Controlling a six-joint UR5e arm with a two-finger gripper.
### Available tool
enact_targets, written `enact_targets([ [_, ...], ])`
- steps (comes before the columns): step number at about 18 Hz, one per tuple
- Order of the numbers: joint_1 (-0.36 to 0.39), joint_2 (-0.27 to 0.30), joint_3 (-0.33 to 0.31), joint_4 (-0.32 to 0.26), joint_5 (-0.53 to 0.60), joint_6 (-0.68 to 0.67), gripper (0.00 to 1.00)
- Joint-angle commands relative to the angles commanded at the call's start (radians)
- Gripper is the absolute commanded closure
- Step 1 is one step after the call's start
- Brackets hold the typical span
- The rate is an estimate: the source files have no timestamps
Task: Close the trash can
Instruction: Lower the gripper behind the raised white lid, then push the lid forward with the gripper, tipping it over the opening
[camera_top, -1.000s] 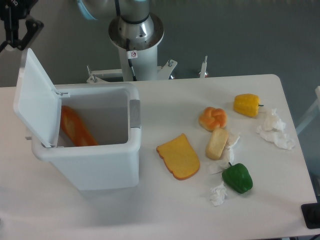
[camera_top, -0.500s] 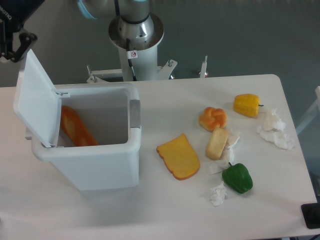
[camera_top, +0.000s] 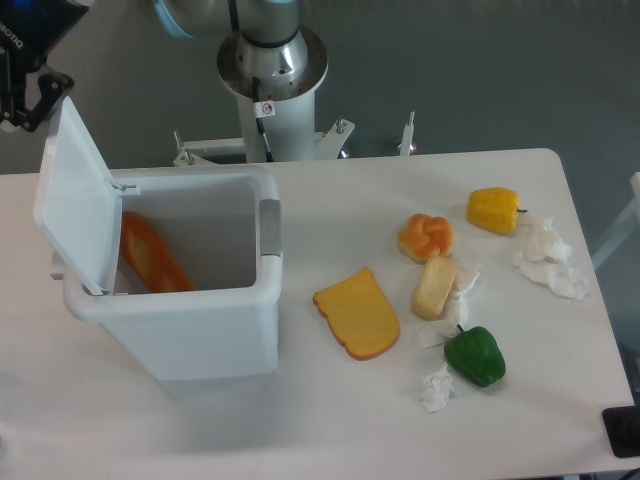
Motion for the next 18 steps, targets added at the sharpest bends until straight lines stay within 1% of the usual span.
enact_targets([
  [3, 0.0, -0.002, 0.0, 0.002, 0.047, 0.002, 0.0],
  [9, 0.002, 0.002, 0.002, 0.002, 0.107, 0.008, 0.0],
  [13, 0.002, -0.008, 0.002, 0.006, 0.182, 0.014, 0.0],
  [15, 0.003, -0.014, 0.002, 0.011, 0.195, 0.017, 0.0],
  [18, 0.029, -0.02, 0.002, 0.008, 0.204, 0.031, 0.0],
])
